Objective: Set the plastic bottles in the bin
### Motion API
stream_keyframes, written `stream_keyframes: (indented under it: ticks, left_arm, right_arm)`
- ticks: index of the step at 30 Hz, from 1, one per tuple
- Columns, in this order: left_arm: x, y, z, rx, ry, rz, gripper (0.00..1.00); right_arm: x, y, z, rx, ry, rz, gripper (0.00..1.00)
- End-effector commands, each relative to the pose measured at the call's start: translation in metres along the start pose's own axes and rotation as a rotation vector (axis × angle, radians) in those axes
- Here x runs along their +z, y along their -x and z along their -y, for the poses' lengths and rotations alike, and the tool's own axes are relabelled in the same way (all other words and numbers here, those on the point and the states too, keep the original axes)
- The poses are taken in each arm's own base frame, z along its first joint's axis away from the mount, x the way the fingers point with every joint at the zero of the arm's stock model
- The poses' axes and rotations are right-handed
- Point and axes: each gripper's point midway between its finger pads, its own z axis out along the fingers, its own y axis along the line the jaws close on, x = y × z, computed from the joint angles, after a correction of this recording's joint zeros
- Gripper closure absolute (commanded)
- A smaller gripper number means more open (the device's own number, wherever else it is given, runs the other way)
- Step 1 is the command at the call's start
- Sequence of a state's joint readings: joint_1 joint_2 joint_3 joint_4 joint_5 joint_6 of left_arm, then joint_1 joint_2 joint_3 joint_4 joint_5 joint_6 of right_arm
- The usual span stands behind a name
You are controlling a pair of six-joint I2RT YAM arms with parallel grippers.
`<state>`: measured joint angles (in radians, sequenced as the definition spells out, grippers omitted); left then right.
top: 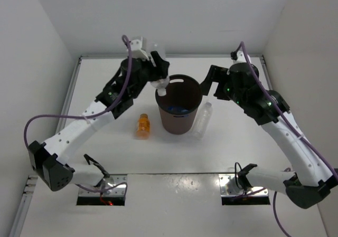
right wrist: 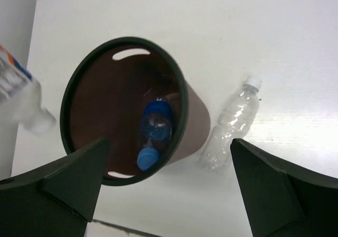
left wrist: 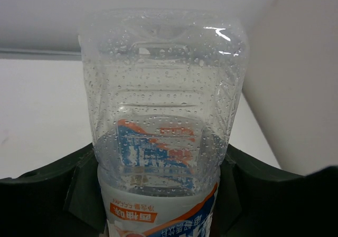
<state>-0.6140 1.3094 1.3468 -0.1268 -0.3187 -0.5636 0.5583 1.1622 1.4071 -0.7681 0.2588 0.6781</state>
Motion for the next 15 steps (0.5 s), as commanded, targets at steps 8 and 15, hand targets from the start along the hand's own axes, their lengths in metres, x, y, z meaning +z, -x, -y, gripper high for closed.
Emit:
stream_keyframes:
  ticks: [8, 15]
  left_arm:
    - [-0.016, -0.04, 0.069, 0.142, -0.208, 0.06, 0.4]
    - [-0.008, -0.073, 0.051, 0.204, -0.138, 0.031, 0.25]
  right_arm:
    - [-0.003, 0.009, 0.02, 0.099, -0.091, 0.077, 0.0]
    - [-0.007, 0.005, 0.027, 0.126, -0.114, 0.086, 0.0]
